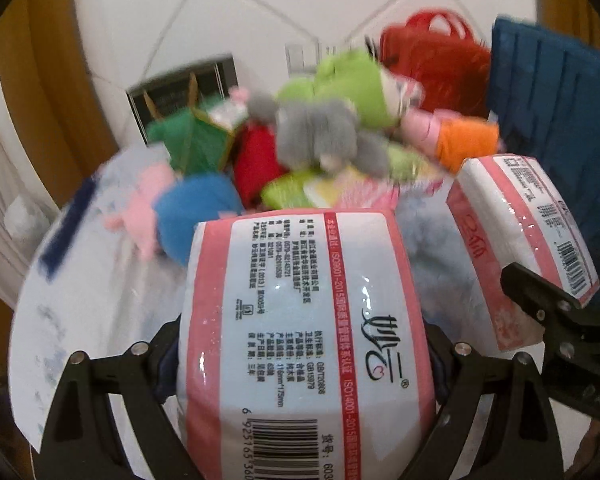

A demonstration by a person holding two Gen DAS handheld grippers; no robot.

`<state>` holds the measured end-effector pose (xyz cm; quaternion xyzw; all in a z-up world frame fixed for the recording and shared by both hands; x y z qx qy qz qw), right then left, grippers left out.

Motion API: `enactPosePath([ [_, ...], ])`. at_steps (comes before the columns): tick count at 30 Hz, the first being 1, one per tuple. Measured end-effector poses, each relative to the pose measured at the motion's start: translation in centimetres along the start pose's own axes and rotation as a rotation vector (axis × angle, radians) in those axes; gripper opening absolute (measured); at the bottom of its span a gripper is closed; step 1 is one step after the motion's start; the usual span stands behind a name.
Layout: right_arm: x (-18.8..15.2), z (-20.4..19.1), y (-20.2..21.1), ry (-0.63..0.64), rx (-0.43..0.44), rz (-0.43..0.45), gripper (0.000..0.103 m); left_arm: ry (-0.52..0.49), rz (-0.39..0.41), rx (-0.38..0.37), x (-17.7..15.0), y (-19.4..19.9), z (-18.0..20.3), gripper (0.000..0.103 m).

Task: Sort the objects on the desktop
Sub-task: 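Carry both tissue packs over the crate and release them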

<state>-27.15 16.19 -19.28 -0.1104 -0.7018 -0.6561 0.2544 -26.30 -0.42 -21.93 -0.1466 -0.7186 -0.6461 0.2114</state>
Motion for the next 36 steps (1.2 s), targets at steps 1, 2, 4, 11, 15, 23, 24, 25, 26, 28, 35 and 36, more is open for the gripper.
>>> enactPosePath([
  [1,0.2,-0.4,1.7,-0.002,-0.007,0.033,0.088,-0.001,0.026,-0.011,0.2,1.3,-0.4,0.091],
  [2,0.3,-0.8,3.4,-0.007,-0.011,0.065,0.088,-0.002,0.052,-0.023,0.4,2.7,-0.8,0.091],
  [4,0.3,-1.4,6.2,-0.016,-0.036,0.117,0.088,-0.011,0.106,-0.041,0.6,5.5,-1.3,0.091],
  [11,0.0,-2.3,17.3,-0.042,-0.134,0.32,0.088,-0.032,0.284,-0.116,1.1,14.3,-1.2,0.091],
  [15,-1.0,-0.1,23.8,-0.081,-0.198,0.426,0.088,-0.052,0.364,-0.171,1.5,18.6,0.9,0.091],
  [23,-4.1,9.6,31.4,-0.164,-0.319,0.547,0.088,-0.135,0.508,-0.279,2.0,26.6,12.1,0.091],
  [24,-4.7,11.3,32.1,-0.172,-0.332,0.558,0.088,-0.141,0.519,-0.288,1.8,27.3,13.9,0.091],
  [25,-5.4,13.5,32.8,-0.177,-0.345,0.566,0.089,-0.147,0.528,-0.297,1.7,28.1,16.2,0.091],
  [26,-5.8,15.1,33.2,-0.176,-0.351,0.571,0.089,-0.148,0.532,-0.298,1.5,28.7,18.0,0.091],
  [28,-6.8,19.2,34.1,-0.162,-0.368,0.579,0.089,-0.141,0.531,-0.296,1.0,29.7,22.3,0.091],
  [35,-8.2,30.9,34.0,-0.145,-0.36,0.477,0.089,-0.148,0.421,-0.238,0.4,29.4,33.8,0.091],
  [36,-8.2,32.1,33.5,-0.143,-0.353,0.46,0.089,-0.149,0.409,-0.225,0.5,29.2,34.7,0.091],
])
Point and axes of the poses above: each gripper's, at about its wrist camera, not at the fingertips, and y roughly against the way its jaws point, z to its right, x to its top, the point moved 1 cm from there along -y, roughly the way its jaws point, and after that the axes turned 14 degrees about -z, right-handed, at the moved point
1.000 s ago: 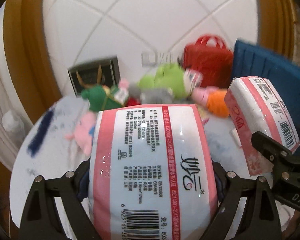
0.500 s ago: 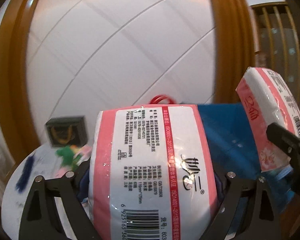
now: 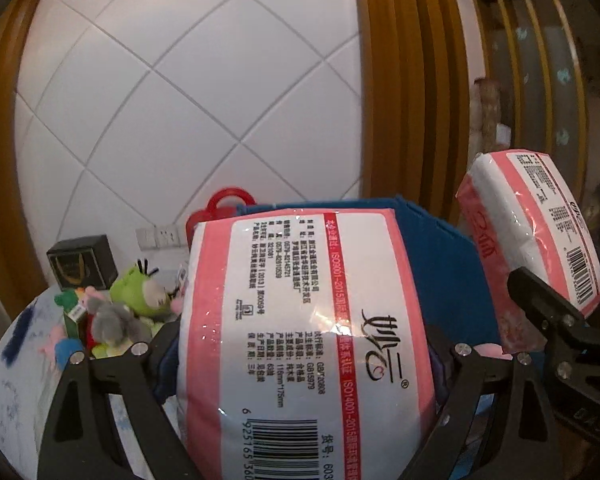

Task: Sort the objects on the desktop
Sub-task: 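Carry both tissue packs over the crate and release them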

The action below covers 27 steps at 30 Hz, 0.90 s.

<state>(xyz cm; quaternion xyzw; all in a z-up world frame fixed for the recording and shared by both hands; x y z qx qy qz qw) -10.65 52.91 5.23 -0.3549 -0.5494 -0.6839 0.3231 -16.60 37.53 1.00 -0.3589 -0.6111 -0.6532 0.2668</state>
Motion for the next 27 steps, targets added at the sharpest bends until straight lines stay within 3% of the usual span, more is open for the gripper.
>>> enactPosePath([
  [6,-1.0,3.8,-3.5,0.007,0.048,-0.067,0.089,-0.007,-0.064,0.07,-0.8,-1.9,4.1,0.091],
  [17,-1.5,4.4,-6.1,0.033,0.142,-0.093,0.09,0.022,-0.134,0.126,-0.1,-3.6,4.9,0.092],
  [21,-1.6,4.7,-5.9,0.026,0.15,-0.081,0.103,0.021,-0.143,0.142,-0.3,-3.8,5.0,0.093],
  [27,-1.7,5.6,-5.0,0.008,0.161,-0.069,0.103,0.016,-0.13,0.138,-0.4,-2.8,5.4,0.093],
])
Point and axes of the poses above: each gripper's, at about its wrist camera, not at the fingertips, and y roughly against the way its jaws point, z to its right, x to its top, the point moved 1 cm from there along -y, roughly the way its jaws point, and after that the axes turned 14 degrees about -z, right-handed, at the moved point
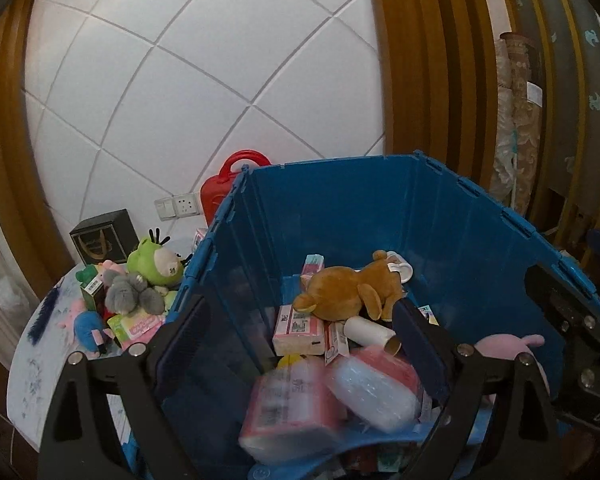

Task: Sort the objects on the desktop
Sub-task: 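Carry both tissue packs over the crate and release them, then withdraw both tools from the crate back over the table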

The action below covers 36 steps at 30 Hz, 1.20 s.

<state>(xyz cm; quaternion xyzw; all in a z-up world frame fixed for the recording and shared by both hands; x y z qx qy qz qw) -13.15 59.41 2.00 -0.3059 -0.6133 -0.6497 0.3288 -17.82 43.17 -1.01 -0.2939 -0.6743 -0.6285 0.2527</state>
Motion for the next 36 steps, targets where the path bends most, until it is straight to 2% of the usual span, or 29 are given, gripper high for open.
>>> enactPosePath([
  [12,-0.9,1.1,2.1,-0.024,-0.005,0.006,0.103,-0.016,0.009,-0.031,-1.1,1.4,0.1,0.093],
  [27,-3.1,0.4,3.7,-0.039,0.026,-0.051,0.103,0.012,-0.005,-0.072,-3.7,4.1,-2.4,0.093],
  [32,-3.2,-0.7,4.2,-0.052,0.029,-0.054,0.103,0.027,-0.001,-0.07,-4.3,5.1,-4.6,0.093],
  [36,-2.7,-3.1,4.6,-0.028,0.032,-0.041,0.103,0.077,0.017,-0.054,-5.0,5.8,-8.6,0.093],
])
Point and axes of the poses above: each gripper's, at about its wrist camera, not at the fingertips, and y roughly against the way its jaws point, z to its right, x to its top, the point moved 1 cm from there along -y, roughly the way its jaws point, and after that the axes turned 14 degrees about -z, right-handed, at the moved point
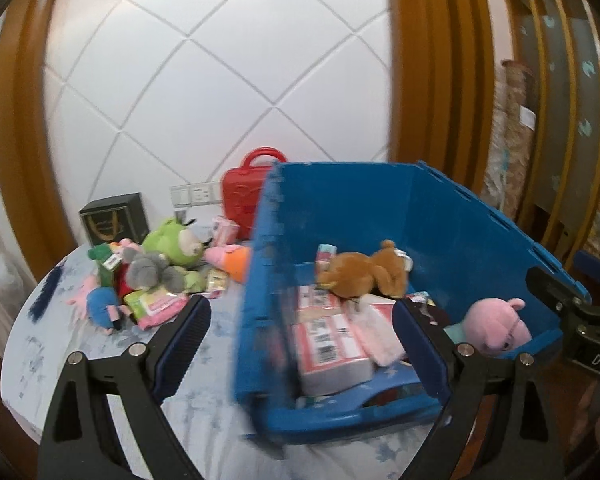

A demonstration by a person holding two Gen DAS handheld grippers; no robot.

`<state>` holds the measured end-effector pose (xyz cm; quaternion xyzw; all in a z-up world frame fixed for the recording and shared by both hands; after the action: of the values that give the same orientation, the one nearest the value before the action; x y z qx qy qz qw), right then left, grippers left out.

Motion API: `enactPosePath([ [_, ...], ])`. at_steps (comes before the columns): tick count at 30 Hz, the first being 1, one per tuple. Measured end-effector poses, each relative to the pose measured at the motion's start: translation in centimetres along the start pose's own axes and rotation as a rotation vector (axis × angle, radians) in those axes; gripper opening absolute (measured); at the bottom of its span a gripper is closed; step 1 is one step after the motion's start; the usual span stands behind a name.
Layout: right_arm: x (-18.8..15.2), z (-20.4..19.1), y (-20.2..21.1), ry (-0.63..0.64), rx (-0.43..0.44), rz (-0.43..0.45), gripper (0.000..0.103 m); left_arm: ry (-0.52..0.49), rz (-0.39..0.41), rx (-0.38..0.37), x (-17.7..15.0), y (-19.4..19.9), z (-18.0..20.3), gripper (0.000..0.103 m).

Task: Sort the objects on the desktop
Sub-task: 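Withdraw both tools from the crate back over the table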

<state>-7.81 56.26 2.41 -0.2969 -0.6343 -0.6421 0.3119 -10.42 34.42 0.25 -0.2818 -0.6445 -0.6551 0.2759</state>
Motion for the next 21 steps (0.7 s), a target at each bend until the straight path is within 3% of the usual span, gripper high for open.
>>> enactPosePath([
  [8,0.6,-10.1,0.2,0.058,0.037,0.018,0.103,0.087,0.007,0.033,-1.7,0.9,-11.9,0.093],
  [15,0.6,-23.5,0.2,0.113,0.067,0.016,0.103,0.121,-0.006,0.072,-4.5,1.4,-24.9,0.093],
  [21,0.3,-32.9,-1.4,0.179,0.109,-0.027,0.103,0.184,-0.067,0.096,-6.5,-0.1,-34.9,0.093],
])
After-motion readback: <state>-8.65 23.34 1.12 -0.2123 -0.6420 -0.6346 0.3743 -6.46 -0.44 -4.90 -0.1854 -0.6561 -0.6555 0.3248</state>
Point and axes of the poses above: each gripper's, at about its wrist camera, not at the fingertips, and y roughly against the way its jaws point, z to its right, x to its top, the point moved 1 cm from there along -y, roughly the way its jaws point, and after that the axes turned 14 degrees about -z, right-handed, at the moved point
